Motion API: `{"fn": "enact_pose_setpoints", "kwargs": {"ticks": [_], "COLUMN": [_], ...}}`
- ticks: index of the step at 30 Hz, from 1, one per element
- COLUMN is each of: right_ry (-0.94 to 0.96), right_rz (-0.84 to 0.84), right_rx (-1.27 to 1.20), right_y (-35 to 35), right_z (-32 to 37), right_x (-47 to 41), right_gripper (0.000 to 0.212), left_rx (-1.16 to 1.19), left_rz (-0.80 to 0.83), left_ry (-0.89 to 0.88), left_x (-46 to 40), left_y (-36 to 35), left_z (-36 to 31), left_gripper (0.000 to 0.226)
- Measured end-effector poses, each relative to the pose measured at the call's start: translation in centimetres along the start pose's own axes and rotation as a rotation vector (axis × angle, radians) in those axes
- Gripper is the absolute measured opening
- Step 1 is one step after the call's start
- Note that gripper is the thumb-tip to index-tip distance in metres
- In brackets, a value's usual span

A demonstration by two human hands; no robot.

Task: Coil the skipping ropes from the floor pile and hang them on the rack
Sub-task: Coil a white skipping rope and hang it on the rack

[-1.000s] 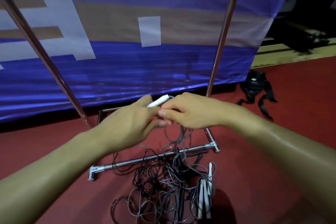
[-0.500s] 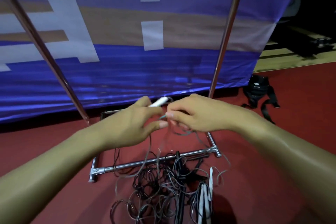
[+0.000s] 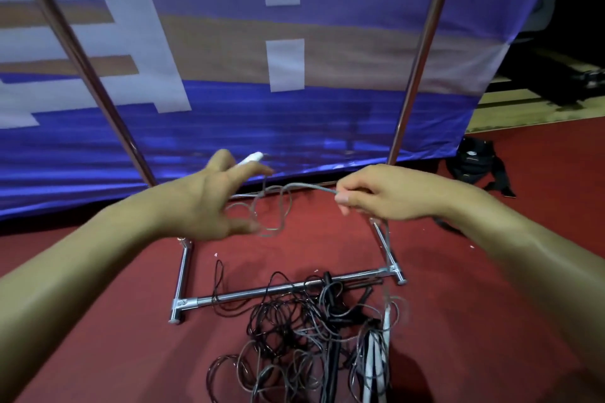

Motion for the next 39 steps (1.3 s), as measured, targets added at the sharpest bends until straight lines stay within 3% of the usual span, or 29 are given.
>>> {"fn": "enact_pose_setpoints", "kwargs": {"ticks": [3,5,6,10,13,17,22,24,26,28,31,33,35,39], "right_ry": [0.059,0.097,0.095,-0.117,-0.126,0.014,0.090,0.012,-0.086,-0.108,0.014,0.087,0.085,-0.108], "right_rz": [-0.032,-0.033,-0.032,0.060,0.061,0.050,-0.085,-0.003,0.121,0.133,0.063,0.015,-0.009,0.096], "right_rx": [0.057,0.073,0.079,0.019,-0.015,0.100,0.120,0.069,0.010,-0.001,0.015,0.029,0.001,0.076], "right_y": [-0.1,-0.5,-0.5,0.4,0.7,-0.8,-0.4,-0.3,-0.7,-0.7,-1.1,-1.3,-1.0,0.0], "right_z": [2.4,3.7,3.8,-0.4,-1.2,2.2,5.2,3.1,0.3,-0.8,2.6,4.9,5.0,0.1], "right_x": [-0.7,-1.0,-0.9,0.6,1.2,-0.3,-1.7,-0.9,0.3,0.7,-0.7,-1.7,-1.6,0.6], "right_gripper": [0.029,0.030,0.032,0.044,0.043,0.037,0.036,0.038,0.041,0.040,0.035,0.034,0.034,0.043], "left_rx": [0.100,0.083,0.064,-0.098,-0.179,-0.002,0.109,0.000,-0.102,-0.110,0.027,0.102,0.068,-0.106], "left_rz": [0.067,-0.004,-0.066,-0.260,-0.135,0.019,-0.012,-0.075,-0.132,-0.131,-0.019,0.027,-0.040,-0.167], "left_ry": [-0.114,-0.179,-0.190,0.033,0.143,0.037,-0.224,-0.201,-0.061,0.041,-0.046,-0.185,-0.254,-0.001], "left_x": [1.3,1.2,1.0,-0.2,-0.3,0.7,1.3,1.0,0.3,0.4,1.0,1.8,1.6,0.0], "left_y": [-1.2,-1.6,-1.2,1.9,1.2,-0.2,-1.0,-0.2,0.9,1.2,-0.1,-1.3,-1.5,0.5], "left_z": [-5.2,-6.6,-6.4,1.1,4.7,0.6,-5.8,-3.4,1.0,3.0,-1.5,-5.9,-6.5,2.3], "left_gripper": [0.061,0.025,0.020,0.036,0.037,0.063,0.022,0.024,0.025,0.028,0.053,0.033,0.022,0.028]}}
Point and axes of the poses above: each hand's wrist, its own x-axis away from the middle knuckle, its own y-axis out of the back of the hand, z = x × y, the point moved 9 cm from there along -x, towards the middle knuckle, and after that the axes turned 10 degrees about y, right-handed, at the moved point
